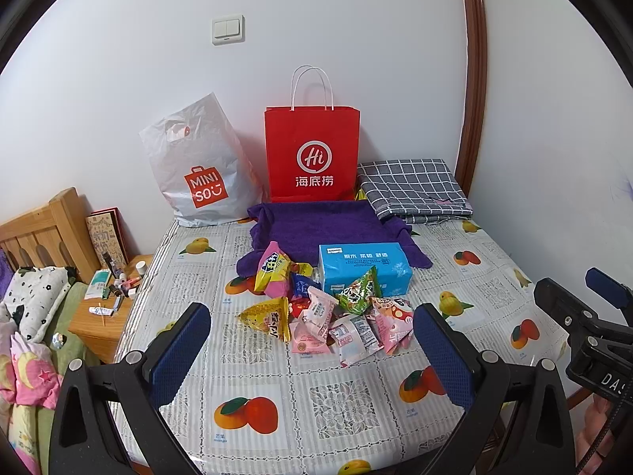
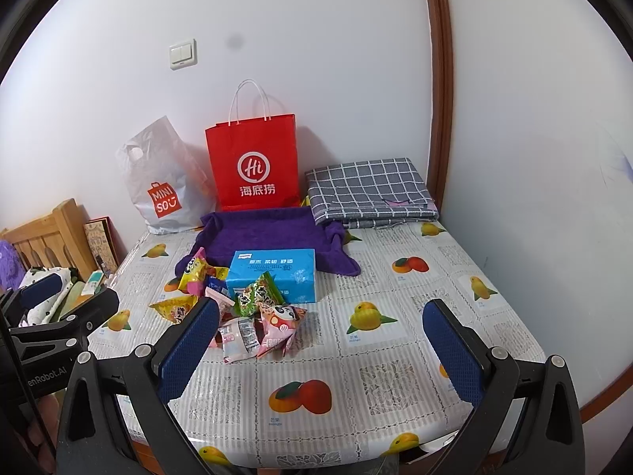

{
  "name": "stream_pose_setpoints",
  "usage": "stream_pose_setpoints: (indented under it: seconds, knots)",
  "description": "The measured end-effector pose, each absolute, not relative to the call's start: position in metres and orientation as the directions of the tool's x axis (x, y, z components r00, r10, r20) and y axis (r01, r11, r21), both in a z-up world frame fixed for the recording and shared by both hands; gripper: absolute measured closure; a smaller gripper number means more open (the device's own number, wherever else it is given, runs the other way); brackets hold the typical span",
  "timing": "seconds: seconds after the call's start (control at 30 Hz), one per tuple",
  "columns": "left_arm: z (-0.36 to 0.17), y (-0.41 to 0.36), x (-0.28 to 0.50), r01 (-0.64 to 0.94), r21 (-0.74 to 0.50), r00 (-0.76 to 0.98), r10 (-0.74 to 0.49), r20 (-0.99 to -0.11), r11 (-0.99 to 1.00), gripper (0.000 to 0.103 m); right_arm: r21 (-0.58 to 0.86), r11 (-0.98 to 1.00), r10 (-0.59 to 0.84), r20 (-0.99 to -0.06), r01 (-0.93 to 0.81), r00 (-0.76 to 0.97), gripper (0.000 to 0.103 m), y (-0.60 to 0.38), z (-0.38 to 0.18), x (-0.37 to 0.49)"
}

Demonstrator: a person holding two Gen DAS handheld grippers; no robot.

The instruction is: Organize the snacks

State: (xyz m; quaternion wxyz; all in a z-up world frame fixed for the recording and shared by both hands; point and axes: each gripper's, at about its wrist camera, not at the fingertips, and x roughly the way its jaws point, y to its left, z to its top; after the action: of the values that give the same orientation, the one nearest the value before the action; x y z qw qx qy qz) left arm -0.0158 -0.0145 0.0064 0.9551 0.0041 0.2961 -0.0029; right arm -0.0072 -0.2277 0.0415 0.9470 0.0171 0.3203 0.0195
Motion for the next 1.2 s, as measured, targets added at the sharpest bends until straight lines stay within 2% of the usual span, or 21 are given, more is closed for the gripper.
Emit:
stream_pose_setpoints:
  seconds: [0.67,1.2]
  knots:
    - [-0.004,-0.011,-0.002,0.024,0.003,0.809,-0.017,-0.587,1.0,0.0,0.059,0.998,0.051,-0.604,-0.02,0.795,0.002,-0.227,0.032,0.001]
    - [-0.059,0.012,0.048,0.024,-0.001,0.751,-0.019,-0.66,1.0,0.002,0.064,0.995,0.103,-0.675,-0.081,0.731,0.003,-0.209,-0.034,0.046]
